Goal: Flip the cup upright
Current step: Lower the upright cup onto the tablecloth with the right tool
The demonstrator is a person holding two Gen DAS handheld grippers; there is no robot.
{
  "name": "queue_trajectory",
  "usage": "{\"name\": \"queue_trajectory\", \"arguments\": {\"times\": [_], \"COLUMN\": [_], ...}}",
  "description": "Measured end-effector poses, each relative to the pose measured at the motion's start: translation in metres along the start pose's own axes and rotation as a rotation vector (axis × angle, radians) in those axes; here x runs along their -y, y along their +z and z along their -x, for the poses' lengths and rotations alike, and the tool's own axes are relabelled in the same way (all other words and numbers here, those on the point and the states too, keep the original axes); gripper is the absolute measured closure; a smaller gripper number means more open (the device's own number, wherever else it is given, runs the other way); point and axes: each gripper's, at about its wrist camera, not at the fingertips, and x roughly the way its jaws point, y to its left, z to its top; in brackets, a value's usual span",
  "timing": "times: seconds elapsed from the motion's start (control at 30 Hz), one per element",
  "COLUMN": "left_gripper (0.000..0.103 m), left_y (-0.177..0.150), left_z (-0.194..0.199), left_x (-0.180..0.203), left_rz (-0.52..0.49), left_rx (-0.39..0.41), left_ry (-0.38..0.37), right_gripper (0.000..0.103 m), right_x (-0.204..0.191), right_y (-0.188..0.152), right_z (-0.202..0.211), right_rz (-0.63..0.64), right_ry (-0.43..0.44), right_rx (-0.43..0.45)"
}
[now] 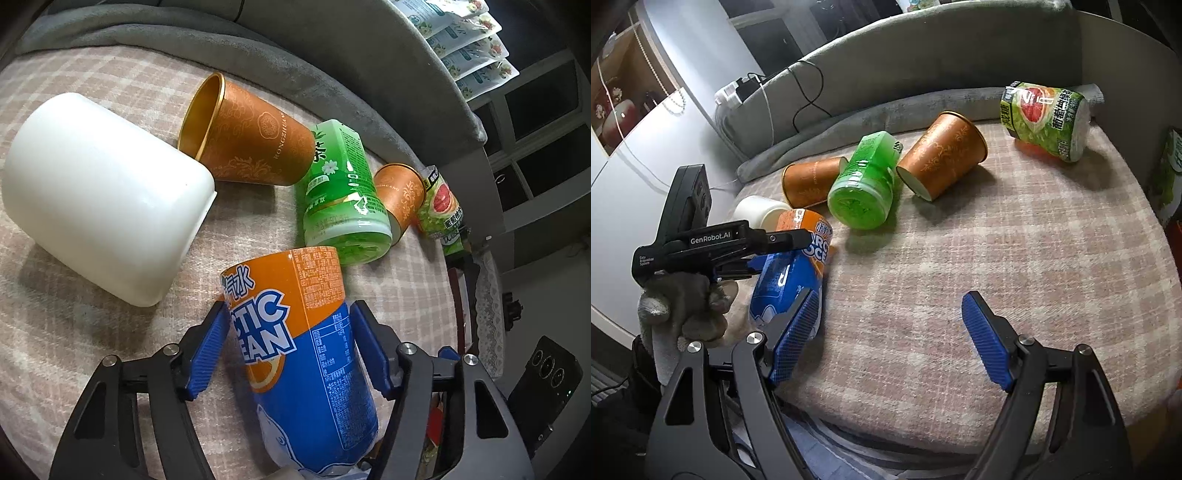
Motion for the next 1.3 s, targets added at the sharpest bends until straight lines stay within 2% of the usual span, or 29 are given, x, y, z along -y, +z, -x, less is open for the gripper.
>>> {"name": "queue_trajectory", "arguments": {"times": [0.83, 1.0, 1.17, 1.3], "left_gripper": [0.040, 0.040, 0.040, 0.041], "left_y": [-0.017, -0.017, -0.019, -0.020], "left_z": [0.033, 0.038, 0.043, 0.046], "left_x": [0.054, 0.058, 0.061, 0.061], "left_rz": [-0.255, -0.279, -0.306, -0.320], "left_rx": [0.203, 0.238, 0.287, 0.319], "left_ry": [0.106, 0.124, 0.148, 0.166], "right_gripper": [0.020, 0.020, 0.020, 0.020], "right_x": [0.002, 0.002, -0.001, 0.001], "right_y": [0.003, 0.004, 0.003, 0.002], "right_z": [0.007, 0.012, 0.012, 0.012], "right_rz": [-0.026, -0.027, -0.003, -0.002], "right_ry": [-0.014, -0.042, -0.148, -0.169], "right_rx": [0.051, 0.083, 0.101, 0.107]}}
